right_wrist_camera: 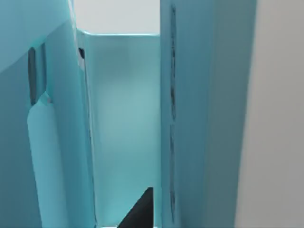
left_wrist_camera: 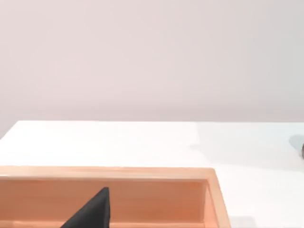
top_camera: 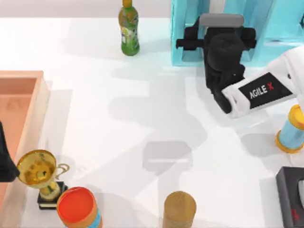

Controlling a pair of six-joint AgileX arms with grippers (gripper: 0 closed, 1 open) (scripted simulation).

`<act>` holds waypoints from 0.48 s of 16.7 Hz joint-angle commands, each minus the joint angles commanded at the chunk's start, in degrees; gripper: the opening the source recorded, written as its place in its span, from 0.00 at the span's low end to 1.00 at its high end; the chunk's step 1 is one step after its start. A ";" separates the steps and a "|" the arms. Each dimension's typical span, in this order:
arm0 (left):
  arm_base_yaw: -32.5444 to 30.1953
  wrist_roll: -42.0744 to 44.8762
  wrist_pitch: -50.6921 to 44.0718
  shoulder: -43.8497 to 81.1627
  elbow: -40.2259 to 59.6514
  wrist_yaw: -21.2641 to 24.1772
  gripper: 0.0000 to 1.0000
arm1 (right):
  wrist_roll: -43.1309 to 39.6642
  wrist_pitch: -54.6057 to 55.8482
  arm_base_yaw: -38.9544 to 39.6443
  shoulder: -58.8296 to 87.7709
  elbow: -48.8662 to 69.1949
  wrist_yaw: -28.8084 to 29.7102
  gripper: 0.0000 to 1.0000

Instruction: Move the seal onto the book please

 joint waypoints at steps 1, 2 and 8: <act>0.00 0.00 0.00 0.00 0.00 0.00 1.00 | 0.00 0.00 0.00 0.00 0.00 0.00 1.00; 0.00 0.00 0.00 0.00 0.00 0.00 1.00 | 0.00 0.00 0.00 0.00 0.00 0.00 1.00; 0.00 0.00 0.00 0.00 0.00 0.00 1.00 | 0.00 0.00 0.00 0.00 0.00 0.00 0.55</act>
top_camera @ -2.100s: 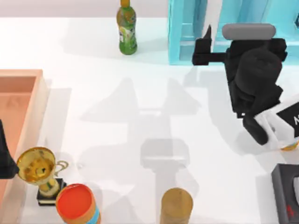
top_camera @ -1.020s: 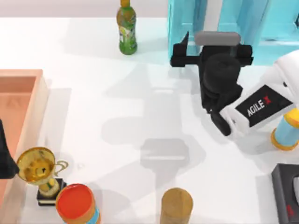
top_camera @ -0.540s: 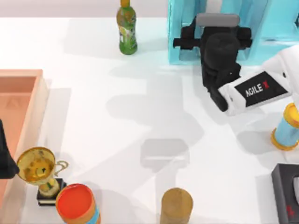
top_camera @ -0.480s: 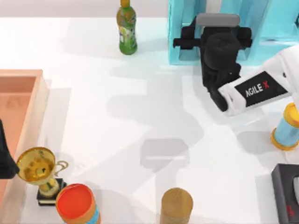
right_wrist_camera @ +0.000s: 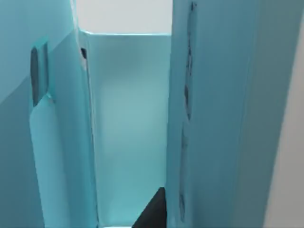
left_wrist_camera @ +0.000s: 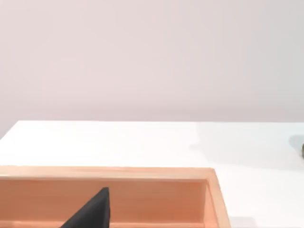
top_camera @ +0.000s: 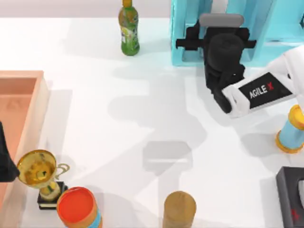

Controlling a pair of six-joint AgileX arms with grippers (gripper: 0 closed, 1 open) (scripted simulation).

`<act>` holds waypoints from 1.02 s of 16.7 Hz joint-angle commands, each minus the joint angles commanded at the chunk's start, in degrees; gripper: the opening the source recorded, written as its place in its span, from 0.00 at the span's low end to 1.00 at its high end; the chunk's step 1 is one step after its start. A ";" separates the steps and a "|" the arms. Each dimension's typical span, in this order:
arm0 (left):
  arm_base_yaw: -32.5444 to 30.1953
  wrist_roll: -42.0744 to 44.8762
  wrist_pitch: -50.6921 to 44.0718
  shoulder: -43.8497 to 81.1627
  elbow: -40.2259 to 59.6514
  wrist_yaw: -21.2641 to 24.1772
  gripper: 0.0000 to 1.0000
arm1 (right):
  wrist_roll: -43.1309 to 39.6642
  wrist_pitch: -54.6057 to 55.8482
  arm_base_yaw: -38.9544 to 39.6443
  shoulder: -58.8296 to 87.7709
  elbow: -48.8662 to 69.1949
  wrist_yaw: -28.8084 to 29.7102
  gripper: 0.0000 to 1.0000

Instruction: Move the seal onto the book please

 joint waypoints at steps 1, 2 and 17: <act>0.00 0.00 0.00 0.00 0.00 0.00 1.00 | 0.00 0.00 0.00 0.00 0.00 0.00 0.47; 0.00 0.00 0.00 0.00 0.00 0.00 1.00 | 0.00 0.00 0.00 0.00 0.00 0.00 0.40; 0.00 0.00 0.00 0.00 0.00 0.00 1.00 | 0.06 -0.03 0.05 -0.11 -0.11 0.02 0.00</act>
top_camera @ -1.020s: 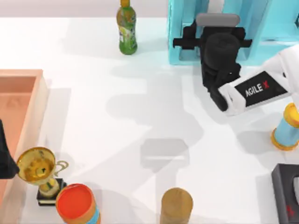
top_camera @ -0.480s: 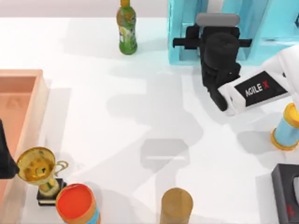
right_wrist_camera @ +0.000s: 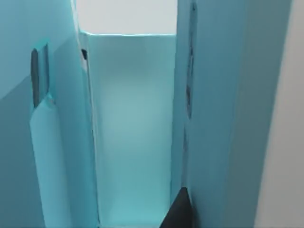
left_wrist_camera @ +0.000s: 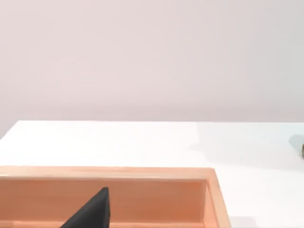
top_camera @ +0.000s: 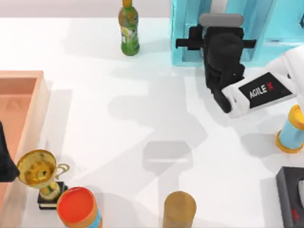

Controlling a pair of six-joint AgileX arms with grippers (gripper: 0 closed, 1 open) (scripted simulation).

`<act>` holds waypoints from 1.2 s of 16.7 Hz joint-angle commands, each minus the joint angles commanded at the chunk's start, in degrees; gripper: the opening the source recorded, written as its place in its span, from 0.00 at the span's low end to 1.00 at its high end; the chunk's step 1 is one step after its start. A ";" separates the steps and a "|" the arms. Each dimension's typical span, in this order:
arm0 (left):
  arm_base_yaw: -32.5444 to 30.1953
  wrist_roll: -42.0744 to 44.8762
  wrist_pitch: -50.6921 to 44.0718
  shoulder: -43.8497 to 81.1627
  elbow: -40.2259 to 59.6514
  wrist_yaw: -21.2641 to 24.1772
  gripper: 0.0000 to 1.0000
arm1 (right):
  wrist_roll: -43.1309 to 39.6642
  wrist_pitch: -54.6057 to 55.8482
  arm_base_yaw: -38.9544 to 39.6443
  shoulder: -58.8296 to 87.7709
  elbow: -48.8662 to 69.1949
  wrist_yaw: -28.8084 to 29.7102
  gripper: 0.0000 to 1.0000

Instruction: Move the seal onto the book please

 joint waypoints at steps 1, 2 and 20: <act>0.00 0.00 0.00 0.00 0.00 0.00 1.00 | 0.06 -0.30 0.30 -0.55 -0.34 0.21 0.00; 0.00 0.00 0.00 0.00 0.00 0.00 1.00 | 0.12 -0.88 0.76 -1.63 -1.01 0.59 0.00; 0.00 0.00 0.00 0.00 0.00 0.00 1.00 | 0.32 -19.72 12.30 -49.05 -28.12 11.54 0.00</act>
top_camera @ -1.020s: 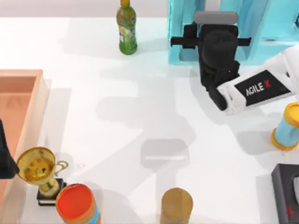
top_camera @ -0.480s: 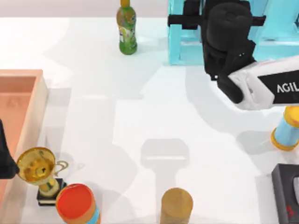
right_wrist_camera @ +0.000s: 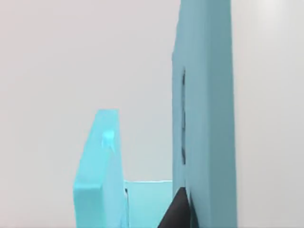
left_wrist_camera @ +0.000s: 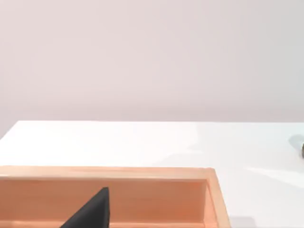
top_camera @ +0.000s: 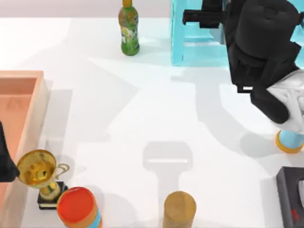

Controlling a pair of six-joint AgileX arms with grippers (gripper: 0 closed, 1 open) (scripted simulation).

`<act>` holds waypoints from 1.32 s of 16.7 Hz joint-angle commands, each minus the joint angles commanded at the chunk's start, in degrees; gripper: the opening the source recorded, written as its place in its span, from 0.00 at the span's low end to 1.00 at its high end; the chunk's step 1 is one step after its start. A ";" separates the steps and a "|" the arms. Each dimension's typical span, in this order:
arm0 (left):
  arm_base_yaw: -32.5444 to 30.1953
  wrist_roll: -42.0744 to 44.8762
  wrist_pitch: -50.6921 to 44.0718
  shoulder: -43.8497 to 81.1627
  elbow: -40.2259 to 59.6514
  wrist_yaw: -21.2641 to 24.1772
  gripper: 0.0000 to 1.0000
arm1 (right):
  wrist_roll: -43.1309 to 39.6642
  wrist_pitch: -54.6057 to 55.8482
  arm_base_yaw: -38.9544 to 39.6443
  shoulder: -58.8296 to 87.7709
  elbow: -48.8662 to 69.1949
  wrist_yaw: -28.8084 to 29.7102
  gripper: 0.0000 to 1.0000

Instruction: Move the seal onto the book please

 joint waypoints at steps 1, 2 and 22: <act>0.00 0.00 0.00 0.00 0.00 0.00 1.00 | 0.06 -1.40 0.86 -2.76 -1.88 0.81 0.00; 0.00 0.00 0.00 0.00 0.00 0.00 1.00 | 0.08 -2.63 1.63 -5.06 -3.41 1.65 0.00; 0.00 0.00 0.00 0.00 0.00 0.00 1.00 | -36.75 -5.29 12.23 8.58 -0.01 4.70 0.00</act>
